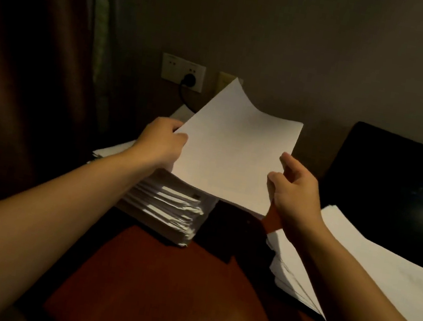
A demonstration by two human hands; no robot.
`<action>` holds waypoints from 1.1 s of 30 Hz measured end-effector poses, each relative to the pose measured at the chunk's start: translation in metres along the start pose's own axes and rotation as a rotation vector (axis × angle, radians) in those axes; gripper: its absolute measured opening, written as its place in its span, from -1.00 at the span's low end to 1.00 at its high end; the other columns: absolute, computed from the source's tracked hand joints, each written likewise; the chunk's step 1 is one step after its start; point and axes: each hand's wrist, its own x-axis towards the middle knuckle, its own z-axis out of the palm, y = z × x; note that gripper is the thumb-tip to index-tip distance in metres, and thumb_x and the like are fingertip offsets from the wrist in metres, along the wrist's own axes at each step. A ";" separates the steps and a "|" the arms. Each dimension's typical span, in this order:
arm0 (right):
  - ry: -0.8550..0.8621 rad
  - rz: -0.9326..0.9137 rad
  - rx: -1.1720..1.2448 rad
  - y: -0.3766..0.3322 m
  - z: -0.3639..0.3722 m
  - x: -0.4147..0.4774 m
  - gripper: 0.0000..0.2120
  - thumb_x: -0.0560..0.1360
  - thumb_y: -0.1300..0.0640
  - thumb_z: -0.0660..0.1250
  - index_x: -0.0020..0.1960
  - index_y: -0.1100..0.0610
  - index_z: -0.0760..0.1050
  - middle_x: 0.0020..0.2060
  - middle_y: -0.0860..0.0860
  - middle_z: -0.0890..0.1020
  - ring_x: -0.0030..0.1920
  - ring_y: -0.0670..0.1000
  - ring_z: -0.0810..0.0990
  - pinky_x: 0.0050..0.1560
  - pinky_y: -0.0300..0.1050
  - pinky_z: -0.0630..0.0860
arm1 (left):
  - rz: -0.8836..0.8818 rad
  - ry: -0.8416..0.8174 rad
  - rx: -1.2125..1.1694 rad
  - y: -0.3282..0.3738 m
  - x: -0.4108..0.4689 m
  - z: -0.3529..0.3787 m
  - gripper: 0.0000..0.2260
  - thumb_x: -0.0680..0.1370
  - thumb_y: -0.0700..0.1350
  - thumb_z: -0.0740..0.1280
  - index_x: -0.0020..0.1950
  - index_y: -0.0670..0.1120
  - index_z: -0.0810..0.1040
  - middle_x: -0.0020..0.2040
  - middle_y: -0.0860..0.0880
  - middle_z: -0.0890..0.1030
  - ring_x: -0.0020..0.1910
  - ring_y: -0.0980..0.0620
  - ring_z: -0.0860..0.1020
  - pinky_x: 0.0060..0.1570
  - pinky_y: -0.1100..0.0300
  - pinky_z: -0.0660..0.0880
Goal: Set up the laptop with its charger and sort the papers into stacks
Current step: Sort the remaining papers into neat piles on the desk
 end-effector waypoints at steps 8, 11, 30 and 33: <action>-0.230 0.040 0.008 0.006 0.062 0.007 -0.40 0.58 0.30 0.26 0.58 0.09 0.19 0.33 0.07 0.48 -0.24 -0.09 0.55 -0.28 -0.31 0.49 | -0.007 0.085 0.070 -0.055 0.026 -0.050 -0.53 0.64 -0.13 0.32 0.55 0.05 0.36 0.38 -0.10 0.53 0.28 -0.10 0.54 0.30 -0.02 0.50; -0.292 0.021 -0.170 0.008 0.069 0.009 -0.44 0.57 0.19 0.30 0.54 0.12 0.26 0.33 0.06 0.49 0.09 0.07 0.59 0.13 0.03 0.58 | 0.019 0.103 0.209 -0.072 0.029 -0.052 -0.64 0.65 -0.10 0.30 0.46 0.04 0.49 0.37 -0.03 0.56 0.32 -0.08 0.53 0.33 0.02 0.47; -0.433 -0.314 -0.815 0.048 0.005 0.018 -0.41 0.59 -0.29 -0.09 0.43 -0.04 0.42 0.49 0.02 0.37 0.57 0.07 0.13 0.55 0.18 0.08 | 0.506 -0.185 0.813 0.000 -0.015 0.022 -0.70 0.62 0.08 0.22 0.27 0.07 0.61 0.25 0.02 0.62 0.24 -0.04 0.51 0.22 0.03 0.39; -0.312 -0.309 -0.793 0.060 -0.043 0.004 -0.66 0.69 0.04 0.09 0.33 0.06 0.53 0.43 0.05 0.44 0.55 0.06 0.19 0.57 0.04 0.03 | 0.608 -0.147 0.534 0.033 -0.054 0.064 -0.73 0.63 0.06 0.24 0.25 0.07 0.62 0.17 0.08 0.63 0.16 0.05 0.53 0.02 0.16 0.39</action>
